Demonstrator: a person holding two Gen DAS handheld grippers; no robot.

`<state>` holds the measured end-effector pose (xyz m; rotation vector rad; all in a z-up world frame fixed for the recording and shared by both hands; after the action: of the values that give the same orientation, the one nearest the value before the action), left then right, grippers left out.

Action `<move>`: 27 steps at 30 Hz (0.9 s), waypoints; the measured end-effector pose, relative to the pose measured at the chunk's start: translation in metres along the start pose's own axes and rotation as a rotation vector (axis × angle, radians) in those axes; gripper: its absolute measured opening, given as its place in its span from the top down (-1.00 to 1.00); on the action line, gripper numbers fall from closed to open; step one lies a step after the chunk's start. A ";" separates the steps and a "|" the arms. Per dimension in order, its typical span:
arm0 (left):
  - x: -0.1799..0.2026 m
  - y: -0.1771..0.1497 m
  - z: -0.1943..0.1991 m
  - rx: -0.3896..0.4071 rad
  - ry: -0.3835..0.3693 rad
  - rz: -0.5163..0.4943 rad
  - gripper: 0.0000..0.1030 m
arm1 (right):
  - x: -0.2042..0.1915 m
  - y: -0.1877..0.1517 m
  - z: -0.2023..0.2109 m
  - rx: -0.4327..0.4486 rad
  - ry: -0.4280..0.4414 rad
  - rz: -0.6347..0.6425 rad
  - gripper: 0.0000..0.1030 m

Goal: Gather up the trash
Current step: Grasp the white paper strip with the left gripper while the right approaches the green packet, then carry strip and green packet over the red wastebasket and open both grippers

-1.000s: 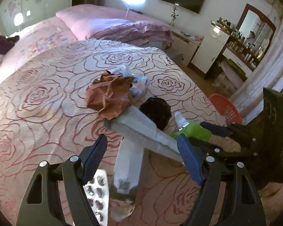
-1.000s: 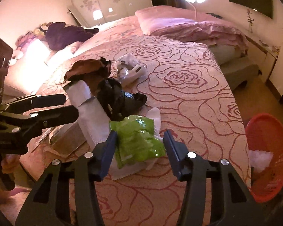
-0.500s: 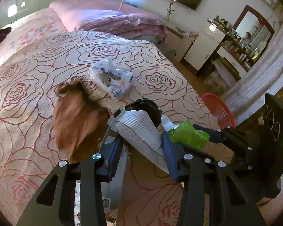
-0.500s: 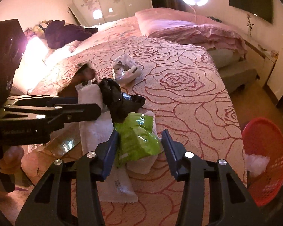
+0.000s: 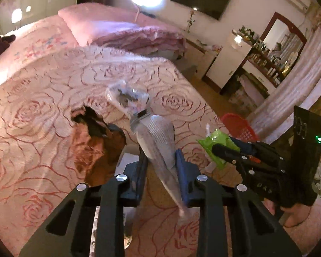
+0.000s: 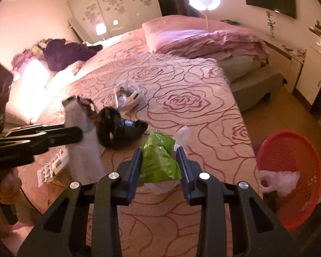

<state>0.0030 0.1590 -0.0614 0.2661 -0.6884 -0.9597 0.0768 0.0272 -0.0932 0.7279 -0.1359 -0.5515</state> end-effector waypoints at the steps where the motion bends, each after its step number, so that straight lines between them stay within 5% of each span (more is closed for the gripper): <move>1: 0.001 0.002 0.006 0.016 -0.003 -0.004 0.53 | 0.002 0.001 0.003 0.007 -0.003 -0.006 0.36; 10: 0.008 0.013 0.022 0.067 -0.031 -0.009 0.53 | 0.015 0.005 0.017 0.052 0.034 -0.082 0.36; 27: 0.043 0.031 0.058 0.142 -0.140 -0.058 0.53 | 0.053 0.004 0.037 0.084 -0.072 -0.120 0.36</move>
<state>0.0032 0.1460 0.0162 0.3475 -0.8829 -0.9933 0.1119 -0.0202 -0.0667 0.8017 -0.1840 -0.6905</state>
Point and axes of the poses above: each gripper's, at about its wrist camera, not at the fingertips, and z roughly against the way its jaws point, x to its right, y to its top, the point moved 6 cm from there along -z, roughly the way its jaws point, and after that the axes turned 14 degrees about z, right-handed, at the moved point
